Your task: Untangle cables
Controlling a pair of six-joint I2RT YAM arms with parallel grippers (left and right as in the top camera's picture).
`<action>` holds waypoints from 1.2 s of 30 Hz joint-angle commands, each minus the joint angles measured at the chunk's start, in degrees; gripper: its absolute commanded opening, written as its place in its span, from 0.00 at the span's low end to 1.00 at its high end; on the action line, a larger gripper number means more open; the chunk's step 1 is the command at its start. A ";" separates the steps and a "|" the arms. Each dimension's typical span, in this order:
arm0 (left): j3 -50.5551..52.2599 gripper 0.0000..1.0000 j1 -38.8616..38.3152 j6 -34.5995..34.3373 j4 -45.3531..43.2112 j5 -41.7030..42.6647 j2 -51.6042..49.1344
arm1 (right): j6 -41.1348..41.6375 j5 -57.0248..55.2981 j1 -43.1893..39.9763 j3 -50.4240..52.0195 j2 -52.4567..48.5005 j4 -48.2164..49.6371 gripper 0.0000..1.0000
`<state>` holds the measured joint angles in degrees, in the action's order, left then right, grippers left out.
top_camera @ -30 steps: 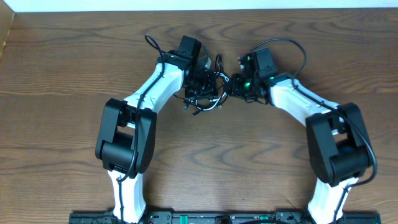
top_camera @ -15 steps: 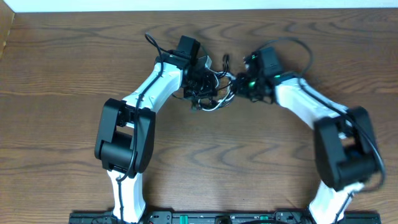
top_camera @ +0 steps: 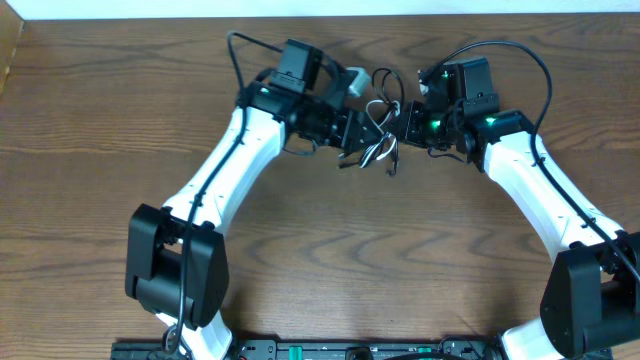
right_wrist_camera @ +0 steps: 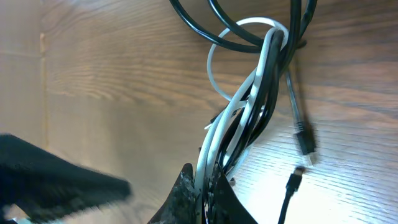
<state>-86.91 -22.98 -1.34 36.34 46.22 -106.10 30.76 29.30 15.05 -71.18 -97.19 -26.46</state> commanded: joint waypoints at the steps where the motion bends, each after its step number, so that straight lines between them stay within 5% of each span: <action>1: -0.28 0.53 -1.66 2.45 0.24 0.72 -1.88 | -0.87 6.64 -1.05 -0.39 -0.09 0.39 0.01; 16: -0.26 0.54 -1.86 -0.44 -1.90 -5.53 -3.19 | -12.41 40.33 -14.36 -0.39 -0.11 2.14 0.01; 22: -0.26 0.61 -2.78 -1.51 -6.99 -3.04 -3.19 | -12.41 41.83 -14.21 -0.39 -0.11 2.21 0.01; 36: 1.25 0.61 -5.05 -1.25 -12.92 0.55 -4.11 | -12.11 41.79 -14.27 -0.39 -0.11 2.25 0.01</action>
<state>-86.63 -27.59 -2.79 23.97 43.92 -108.79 19.86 68.45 0.64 -71.18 -97.23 -24.43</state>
